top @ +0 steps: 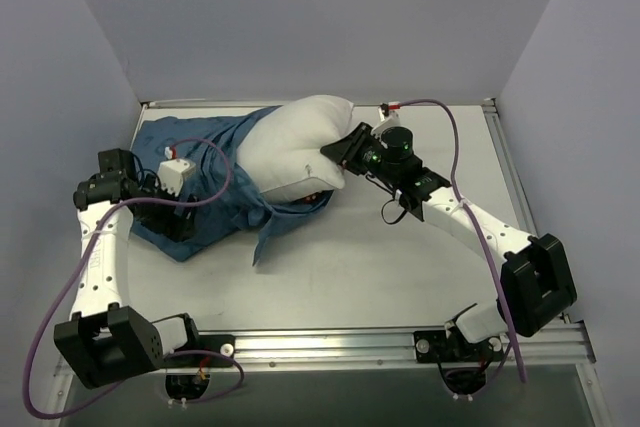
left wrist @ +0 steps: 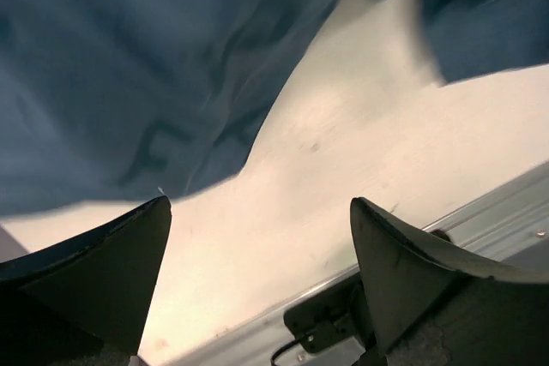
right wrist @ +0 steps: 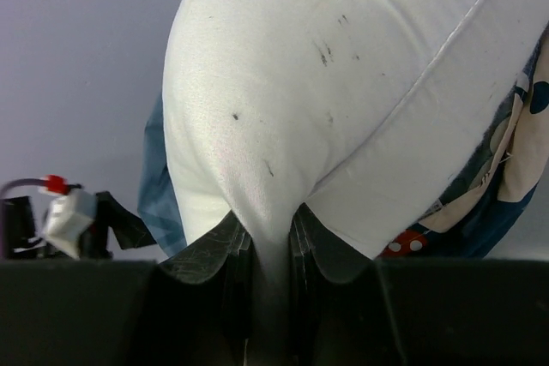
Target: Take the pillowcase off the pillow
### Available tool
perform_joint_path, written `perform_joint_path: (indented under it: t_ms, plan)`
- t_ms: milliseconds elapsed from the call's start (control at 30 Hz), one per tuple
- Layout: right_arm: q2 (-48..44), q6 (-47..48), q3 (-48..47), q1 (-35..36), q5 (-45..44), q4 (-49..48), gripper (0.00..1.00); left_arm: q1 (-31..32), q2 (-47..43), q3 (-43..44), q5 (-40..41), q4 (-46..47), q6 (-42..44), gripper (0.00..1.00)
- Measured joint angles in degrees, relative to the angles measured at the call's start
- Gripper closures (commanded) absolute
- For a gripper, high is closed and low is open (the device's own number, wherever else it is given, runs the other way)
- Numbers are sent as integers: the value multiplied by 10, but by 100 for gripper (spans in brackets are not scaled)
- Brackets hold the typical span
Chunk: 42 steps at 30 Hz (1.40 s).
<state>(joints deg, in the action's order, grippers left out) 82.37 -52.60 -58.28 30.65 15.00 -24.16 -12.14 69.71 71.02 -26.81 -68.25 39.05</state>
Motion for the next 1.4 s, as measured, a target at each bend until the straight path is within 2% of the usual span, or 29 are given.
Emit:
perform_joint_path:
  t_ms: [100, 233, 367, 567, 633, 667, 700, 767, 800, 867, 1067, 1400]
  plan:
    - [0, -3, 3, -2, -1, -2, 100, -24, -1, -90, 88, 31, -25, 6]
    - [0, -10, 11, -3, -1, -10, 100, -25, -8, -190, 176, 92, -59, 6]
    - [0, -16, 16, -6, 0, -20, 100, -12, -10, -229, 214, 169, -89, 6]
    - [1, -19, 19, -9, -1, -23, 100, 70, -11, -274, 251, 305, -105, 6]
    - [1, -21, 24, -12, -2, -25, 100, 75, -10, -296, 263, 349, -101, 1]
    - [1, -21, 27, -14, -2, -26, 100, 75, -6, -304, 266, 366, -100, 10]
    - [1, -22, 30, -16, -3, -26, 100, 76, 1, -308, 267, 381, -98, 29]
    - [1, -25, 36, -19, -7, -26, 100, 76, 25, -309, 270, 414, -93, 47]
    - [1, -25, 38, -21, -8, -25, 100, 76, 37, -309, 273, 430, -89, 68]
    - [1, -25, 41, -25, -10, -25, 100, 77, 64, -309, 279, 462, -86, 98]
    - [-7, -24, 47, -43, -13, -14, 100, 60, 110, -298, 275, 514, -81, 98]
    - [-70, 6, 56, -91, 15, 63, 100, -58, 119, -271, 221, 549, -49, 98]
